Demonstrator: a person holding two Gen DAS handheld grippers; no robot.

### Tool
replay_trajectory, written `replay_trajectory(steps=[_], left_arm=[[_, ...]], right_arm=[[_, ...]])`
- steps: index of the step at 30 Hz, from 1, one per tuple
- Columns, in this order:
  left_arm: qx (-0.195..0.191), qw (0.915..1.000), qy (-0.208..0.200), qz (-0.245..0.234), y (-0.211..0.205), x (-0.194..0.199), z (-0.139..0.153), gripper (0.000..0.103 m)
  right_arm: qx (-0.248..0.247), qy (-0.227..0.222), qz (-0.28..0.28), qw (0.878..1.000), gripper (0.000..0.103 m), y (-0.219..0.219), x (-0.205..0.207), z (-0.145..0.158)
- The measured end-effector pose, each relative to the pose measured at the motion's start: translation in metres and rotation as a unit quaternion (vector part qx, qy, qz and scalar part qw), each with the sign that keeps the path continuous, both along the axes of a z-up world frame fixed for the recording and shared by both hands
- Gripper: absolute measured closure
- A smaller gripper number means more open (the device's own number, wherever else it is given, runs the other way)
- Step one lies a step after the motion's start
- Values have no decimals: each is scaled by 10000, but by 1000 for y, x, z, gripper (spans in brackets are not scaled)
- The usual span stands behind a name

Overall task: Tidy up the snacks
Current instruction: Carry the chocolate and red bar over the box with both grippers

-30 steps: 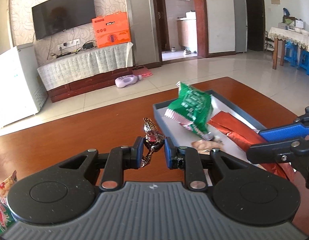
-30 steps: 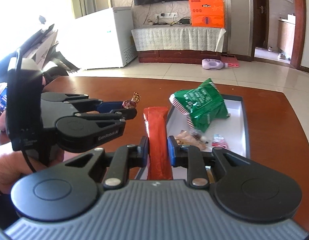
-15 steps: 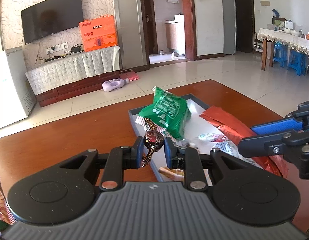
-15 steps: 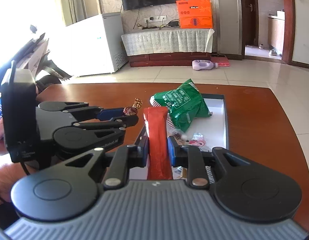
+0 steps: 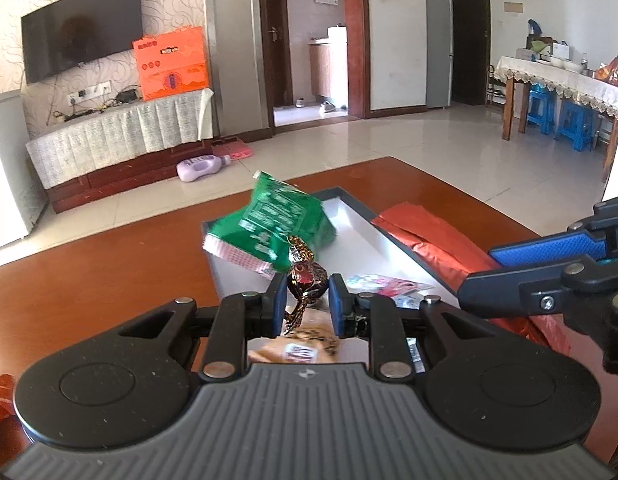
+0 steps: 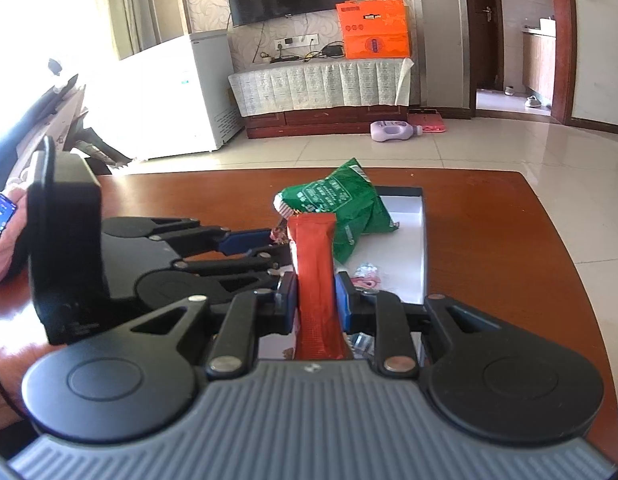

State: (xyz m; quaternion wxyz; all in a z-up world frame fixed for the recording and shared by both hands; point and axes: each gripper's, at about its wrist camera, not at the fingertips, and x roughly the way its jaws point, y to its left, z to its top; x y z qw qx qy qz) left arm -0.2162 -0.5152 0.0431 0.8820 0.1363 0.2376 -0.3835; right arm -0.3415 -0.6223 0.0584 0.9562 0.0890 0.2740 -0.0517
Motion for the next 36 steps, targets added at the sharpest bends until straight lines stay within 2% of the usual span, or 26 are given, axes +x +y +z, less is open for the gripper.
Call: replay_trajectory(steps=[8,14,15,17,18,19,26,36], left_arm=[[-1,9997,175,-181,-19,1,-13,77],[148,9993,200,-261,-26,6,-22,76],[167,9994,191,-252,-26,6,-23,74],[198,9994,173,-237,-26,5,-25,53],[199,9995,130,-202,-26,6,-26,38],[191,9996,69,-175,-24,5,-26,33],[278,9993,-7,-242,-19,4,-28,31],[349,9988,-67,-327,-7,-9,-28,28]], right_arm=[[36,37,-123,9999,79,-10,-3,-4],[39,27,-141,9999,79,-11,0,-4],[45,26,-144,9999,79,-12,0,-5],[56,30,-149,9999,79,-12,1,-6],[60,29,-152,9999,79,-12,1,-6],[67,25,-154,9999,79,-12,1,-7],[104,28,-159,9998,79,-16,6,-9],[110,-29,-220,9997,79,-21,35,-12]])
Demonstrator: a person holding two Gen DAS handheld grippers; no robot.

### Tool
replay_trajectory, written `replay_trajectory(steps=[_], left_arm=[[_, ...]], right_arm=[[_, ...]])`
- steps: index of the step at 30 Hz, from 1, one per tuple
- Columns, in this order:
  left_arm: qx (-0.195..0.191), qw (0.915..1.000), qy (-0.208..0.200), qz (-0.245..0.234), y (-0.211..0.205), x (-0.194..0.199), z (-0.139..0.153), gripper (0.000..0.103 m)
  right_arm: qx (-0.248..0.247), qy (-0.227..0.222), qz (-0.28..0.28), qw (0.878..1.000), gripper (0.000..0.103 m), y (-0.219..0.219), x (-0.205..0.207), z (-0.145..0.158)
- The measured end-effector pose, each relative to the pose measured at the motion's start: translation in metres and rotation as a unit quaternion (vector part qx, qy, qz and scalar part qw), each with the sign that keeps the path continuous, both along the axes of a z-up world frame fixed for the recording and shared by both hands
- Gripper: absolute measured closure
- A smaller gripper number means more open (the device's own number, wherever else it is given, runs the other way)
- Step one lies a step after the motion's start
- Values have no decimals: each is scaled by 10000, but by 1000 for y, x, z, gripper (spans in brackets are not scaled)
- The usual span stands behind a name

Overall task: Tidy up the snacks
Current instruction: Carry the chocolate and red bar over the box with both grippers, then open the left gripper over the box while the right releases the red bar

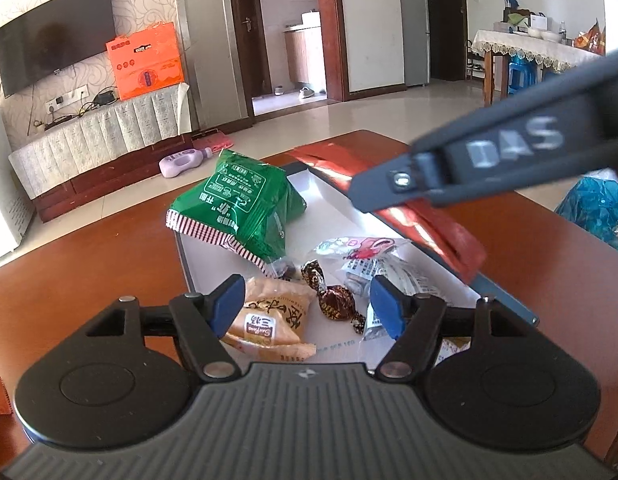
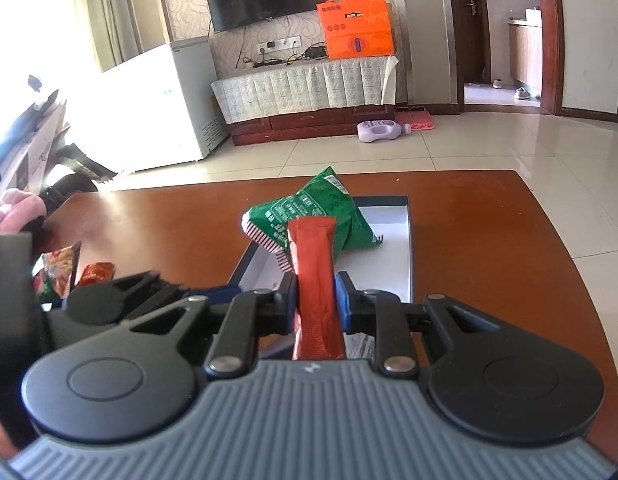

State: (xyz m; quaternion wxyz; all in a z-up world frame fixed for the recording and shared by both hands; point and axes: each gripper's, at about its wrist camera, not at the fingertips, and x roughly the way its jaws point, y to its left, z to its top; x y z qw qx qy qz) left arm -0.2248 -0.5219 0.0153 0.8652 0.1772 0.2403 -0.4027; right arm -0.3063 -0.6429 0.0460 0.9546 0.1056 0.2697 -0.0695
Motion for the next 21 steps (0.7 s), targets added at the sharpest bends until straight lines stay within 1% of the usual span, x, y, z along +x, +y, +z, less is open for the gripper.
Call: replay_trajectory(steps=[5,9,14,19,21], left_arm=[[92,9999,-35,-61,2,-5,-3,27],[123,9998,-77,-105,3,-8,-4,25],[114,9999,-65,-67,4,-6,-3,24],[129,9998,-88,-75,3,-8,-3,24],[130,9998,-106,-74,3,-9,-3,24]], right_arm=[[-140,79,7,9999,79,2,20,-6],[-128,223,-25,9997,79,0,33,-14],[-166,313,-3,9994,77,3,39,-18],[-160,141,-89,9997,65,1,33,-14],[-134,38,-144,9998,65,-1,26,-10]])
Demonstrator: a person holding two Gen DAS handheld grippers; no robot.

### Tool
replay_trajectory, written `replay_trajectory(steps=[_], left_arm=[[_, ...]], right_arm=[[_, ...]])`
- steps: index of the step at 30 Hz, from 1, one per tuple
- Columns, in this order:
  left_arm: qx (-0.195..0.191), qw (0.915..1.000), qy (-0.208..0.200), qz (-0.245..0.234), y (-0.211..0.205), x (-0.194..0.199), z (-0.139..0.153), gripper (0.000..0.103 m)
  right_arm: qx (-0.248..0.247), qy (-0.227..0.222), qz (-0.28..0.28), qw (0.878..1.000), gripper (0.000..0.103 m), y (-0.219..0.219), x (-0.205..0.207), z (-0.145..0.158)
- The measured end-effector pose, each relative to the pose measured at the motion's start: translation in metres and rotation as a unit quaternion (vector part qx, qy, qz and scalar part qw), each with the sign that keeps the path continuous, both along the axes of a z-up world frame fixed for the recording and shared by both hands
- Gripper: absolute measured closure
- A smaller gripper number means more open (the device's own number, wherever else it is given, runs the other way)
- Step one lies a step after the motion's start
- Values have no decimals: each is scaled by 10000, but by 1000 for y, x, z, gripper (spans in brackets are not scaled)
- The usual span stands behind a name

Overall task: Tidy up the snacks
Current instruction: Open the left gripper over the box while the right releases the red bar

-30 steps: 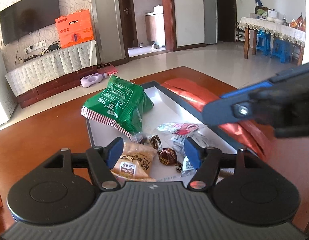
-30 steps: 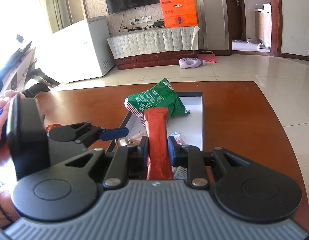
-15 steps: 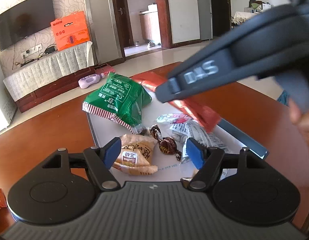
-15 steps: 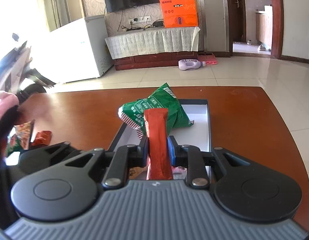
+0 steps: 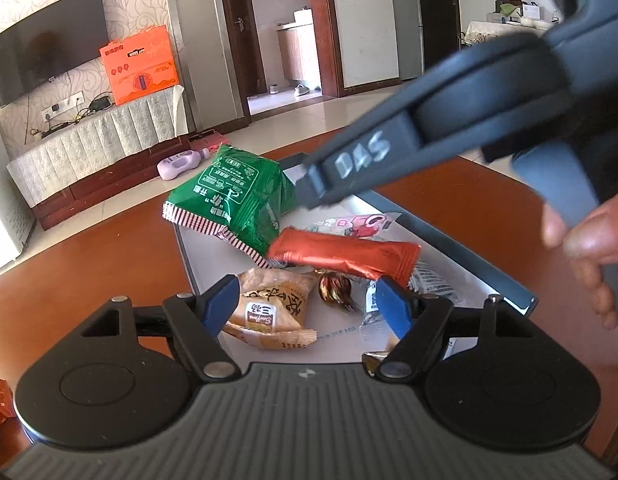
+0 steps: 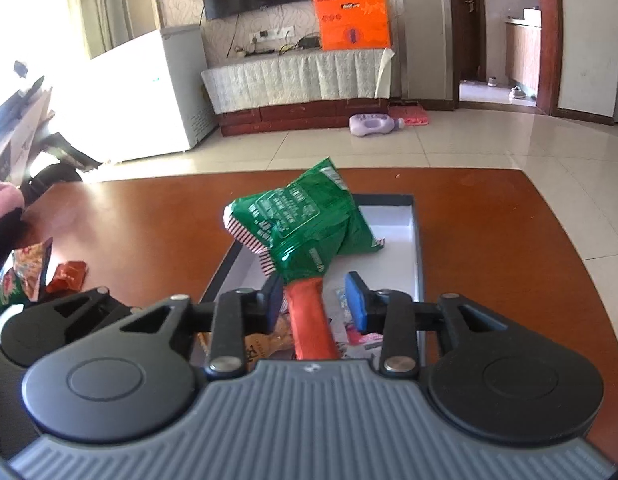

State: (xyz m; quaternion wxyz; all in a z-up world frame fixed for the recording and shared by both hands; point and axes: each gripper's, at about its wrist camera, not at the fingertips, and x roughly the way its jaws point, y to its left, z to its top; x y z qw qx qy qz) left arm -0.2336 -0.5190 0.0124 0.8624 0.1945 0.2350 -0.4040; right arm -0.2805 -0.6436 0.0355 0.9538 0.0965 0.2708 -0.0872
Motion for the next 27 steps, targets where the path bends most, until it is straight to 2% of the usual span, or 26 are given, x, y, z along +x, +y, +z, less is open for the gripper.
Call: replay_trajectory(steps=[4,8,10,14,19,23,27], left_arm=[[-38,10000,-26,35,1,-2,3,24],[-141,9999,-43,80,6,-2,9,23],[-178,9998,-63,107,10,-2,15,23],[-304,9991,-149,253,29,-4,25,22],[-369,9963,-290,723,74,8,37,19],[-325,9908,-303,1276,120,27,42,18],[-316,9821,-335,1827,181,48,53,10]], right_arm=[[314,-647,-164,9973,64,-3,-33,22],[484,-1347,-309,9892,42,0,-62,41],[502,-1465,-317,9874,41,1,-64,42],[562,-1340,-186,9892,41,9,-50,39],[582,-1342,218,9890,41,34,-27,43],[654,-1297,519,9880,41,61,-5,43],[719,-1139,916,9866,41,95,23,40]])
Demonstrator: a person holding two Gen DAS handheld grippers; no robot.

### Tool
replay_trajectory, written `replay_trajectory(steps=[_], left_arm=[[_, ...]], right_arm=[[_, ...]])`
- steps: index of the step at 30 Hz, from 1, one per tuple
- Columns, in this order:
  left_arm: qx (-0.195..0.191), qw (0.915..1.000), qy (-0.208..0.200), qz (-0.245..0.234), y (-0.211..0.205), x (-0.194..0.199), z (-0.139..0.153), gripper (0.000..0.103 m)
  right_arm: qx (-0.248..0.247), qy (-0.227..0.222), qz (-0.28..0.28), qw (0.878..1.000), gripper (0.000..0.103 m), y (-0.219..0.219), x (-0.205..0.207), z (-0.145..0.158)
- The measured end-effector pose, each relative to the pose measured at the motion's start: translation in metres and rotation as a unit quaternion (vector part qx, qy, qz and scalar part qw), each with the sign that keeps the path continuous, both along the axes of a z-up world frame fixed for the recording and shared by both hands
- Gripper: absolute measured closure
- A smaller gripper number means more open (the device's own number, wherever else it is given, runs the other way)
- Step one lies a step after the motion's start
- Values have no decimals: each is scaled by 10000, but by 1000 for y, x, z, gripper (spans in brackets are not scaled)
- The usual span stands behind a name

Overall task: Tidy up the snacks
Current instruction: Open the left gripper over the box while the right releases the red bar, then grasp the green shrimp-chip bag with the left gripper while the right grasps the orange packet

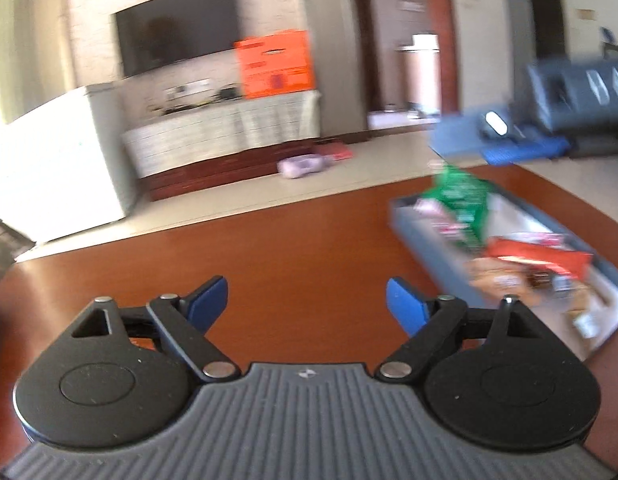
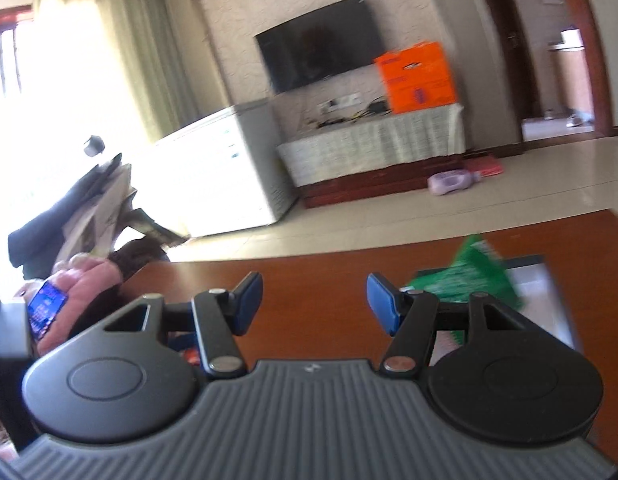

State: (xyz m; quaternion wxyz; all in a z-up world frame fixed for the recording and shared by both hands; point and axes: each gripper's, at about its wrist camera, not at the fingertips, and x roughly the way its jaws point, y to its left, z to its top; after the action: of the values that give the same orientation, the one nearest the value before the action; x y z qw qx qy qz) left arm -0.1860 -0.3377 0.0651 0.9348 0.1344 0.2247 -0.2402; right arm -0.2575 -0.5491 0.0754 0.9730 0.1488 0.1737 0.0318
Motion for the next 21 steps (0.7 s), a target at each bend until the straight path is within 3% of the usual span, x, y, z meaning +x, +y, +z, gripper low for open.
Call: replay_trajectory(steps=[5,9,11,15,18,21], left_arm=[[187,9990,-154,383,80,23,13,6],[547,9978,-204,319,133,36,9,5],[701,9967,-243,335,158,42,2,5],[617,9971,19,452,194,61,-14,5],[670,9971,3,373,205,73,-21,5],[674,9972,233,216,196,85,-32,5]], right_arm=[[-308,379,614,9969,41,52,36,-14],[-898,646,1123,9875,42,100,55,-29],[-1437,811,1421,9760,43,123,64,-39],[-2394,1173,1939,9441,44,162,74,-63],[-2640,1378,2072,9319,43,171,82,-78],[-2737,1480,2138,9260,43,173,93,-85]])
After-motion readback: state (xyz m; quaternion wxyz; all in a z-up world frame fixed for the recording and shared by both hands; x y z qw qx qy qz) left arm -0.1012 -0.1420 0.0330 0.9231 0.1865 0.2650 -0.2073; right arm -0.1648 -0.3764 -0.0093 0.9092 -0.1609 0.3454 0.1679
